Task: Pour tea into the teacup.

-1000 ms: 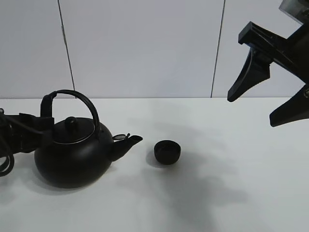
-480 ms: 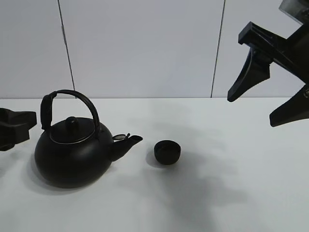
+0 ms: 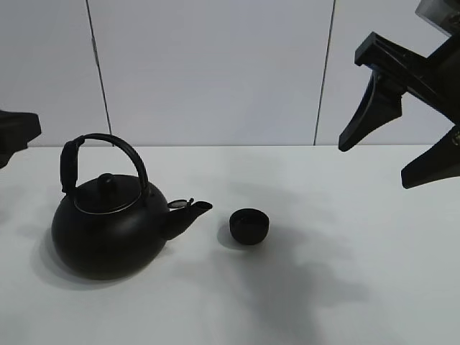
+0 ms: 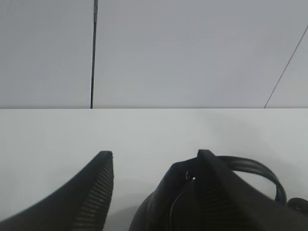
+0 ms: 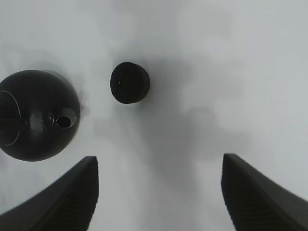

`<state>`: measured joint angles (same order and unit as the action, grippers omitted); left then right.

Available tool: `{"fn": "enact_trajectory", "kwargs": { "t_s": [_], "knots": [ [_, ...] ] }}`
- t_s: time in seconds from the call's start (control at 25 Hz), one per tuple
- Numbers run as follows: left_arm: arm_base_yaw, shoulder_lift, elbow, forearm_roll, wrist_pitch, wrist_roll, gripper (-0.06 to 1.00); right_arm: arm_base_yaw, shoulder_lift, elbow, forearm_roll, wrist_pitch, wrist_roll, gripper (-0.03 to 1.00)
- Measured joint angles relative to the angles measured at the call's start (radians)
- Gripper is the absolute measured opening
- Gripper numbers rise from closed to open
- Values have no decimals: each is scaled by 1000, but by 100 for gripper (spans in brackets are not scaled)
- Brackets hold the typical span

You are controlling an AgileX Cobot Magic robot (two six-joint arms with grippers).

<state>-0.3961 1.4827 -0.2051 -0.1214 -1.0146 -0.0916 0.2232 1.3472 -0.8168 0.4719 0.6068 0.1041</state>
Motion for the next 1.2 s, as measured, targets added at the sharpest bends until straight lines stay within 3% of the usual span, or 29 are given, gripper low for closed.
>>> {"fn": "enact_trajectory", "kwargs": {
  "t_s": [0.28,0.56,0.68,0.8,0.92,1.2],
  "knots": [
    [0,-126,-195,1,434,42,38,0,0,0,0,0,0,49],
    [0,-130,-470,1,923,1,39,0,0,0,0,0,0,49],
    [0,-130,-603,0,1121,-21,46,0,0,0,0,0,0,49],
    [0,-124,-722,-52,1320,-28,53,0,0,0,-1,0,0,49],
    [0,-97,-800,-147,1438,-30,55,0,0,0,-3,1,0,49],
    [0,30,-873,-349,1545,-32,56,0,0,0,-22,12,-5,49]
  ]
}}
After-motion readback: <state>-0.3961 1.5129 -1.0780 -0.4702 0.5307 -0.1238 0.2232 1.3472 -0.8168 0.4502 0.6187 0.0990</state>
